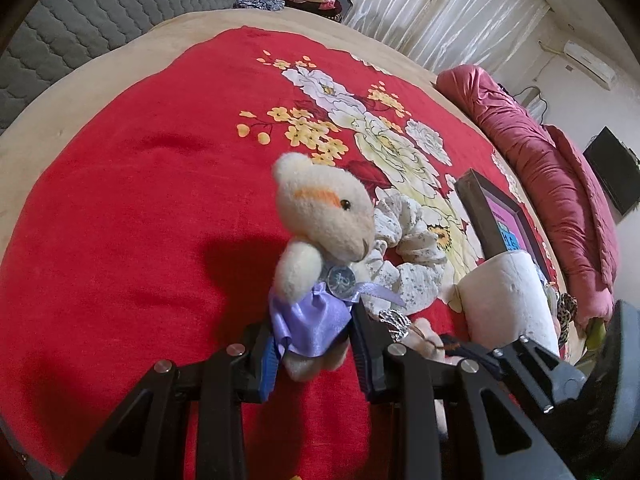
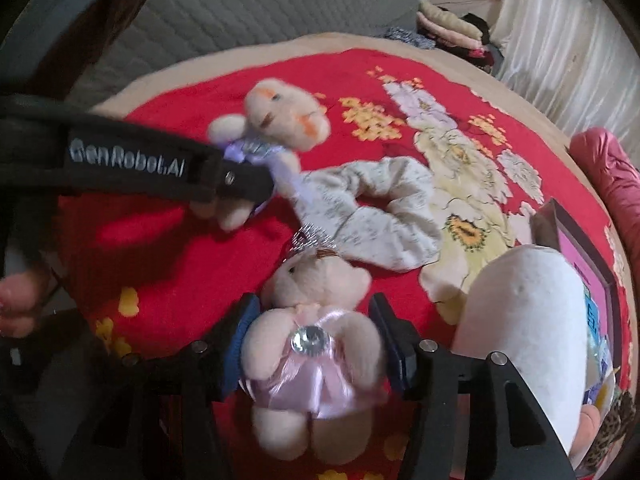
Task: Organize soft objects
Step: 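Lift the purple-dress bear with the left tool while the right tool lifts the crowned bear, then carry both bears over the tray with the left and right tools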
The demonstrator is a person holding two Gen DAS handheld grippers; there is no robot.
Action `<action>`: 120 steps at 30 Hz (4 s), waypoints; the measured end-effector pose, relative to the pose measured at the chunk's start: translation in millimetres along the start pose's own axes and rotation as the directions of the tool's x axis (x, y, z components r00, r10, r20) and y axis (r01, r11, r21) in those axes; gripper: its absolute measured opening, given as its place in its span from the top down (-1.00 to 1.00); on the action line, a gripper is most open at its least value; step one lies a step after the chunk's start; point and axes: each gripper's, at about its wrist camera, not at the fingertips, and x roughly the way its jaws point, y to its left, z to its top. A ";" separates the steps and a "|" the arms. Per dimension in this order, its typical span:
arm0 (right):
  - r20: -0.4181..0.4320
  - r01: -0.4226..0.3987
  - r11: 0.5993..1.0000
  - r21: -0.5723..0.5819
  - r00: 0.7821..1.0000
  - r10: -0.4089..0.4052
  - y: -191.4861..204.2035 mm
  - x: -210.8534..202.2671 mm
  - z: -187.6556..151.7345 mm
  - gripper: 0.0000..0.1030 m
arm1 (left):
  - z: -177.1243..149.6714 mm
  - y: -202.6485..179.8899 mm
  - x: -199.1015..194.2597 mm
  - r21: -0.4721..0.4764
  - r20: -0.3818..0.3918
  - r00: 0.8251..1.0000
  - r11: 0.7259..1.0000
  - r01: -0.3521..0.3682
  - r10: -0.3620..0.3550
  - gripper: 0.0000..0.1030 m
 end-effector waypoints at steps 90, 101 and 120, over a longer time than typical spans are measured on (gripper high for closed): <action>0.301 0.111 0.863 0.493 0.909 -0.289 -119.2 -216.4 -73.5 0.10 | -49.4 -190.5 -84.5 0.391 0.060 0.998 0.920 -0.001 -0.025 0.39; 0.286 0.165 0.796 0.583 0.875 -0.391 -153.2 -248.3 -98.4 0.10 | -50.3 -234.9 -78.3 0.452 0.042 0.996 0.891 0.051 -0.078 0.39; 0.249 0.198 0.716 0.669 0.848 -0.467 -196.3 -269.0 -125.9 0.10 | -59.1 -301.6 -34.4 0.531 -0.080 0.989 0.834 0.149 -0.125 0.39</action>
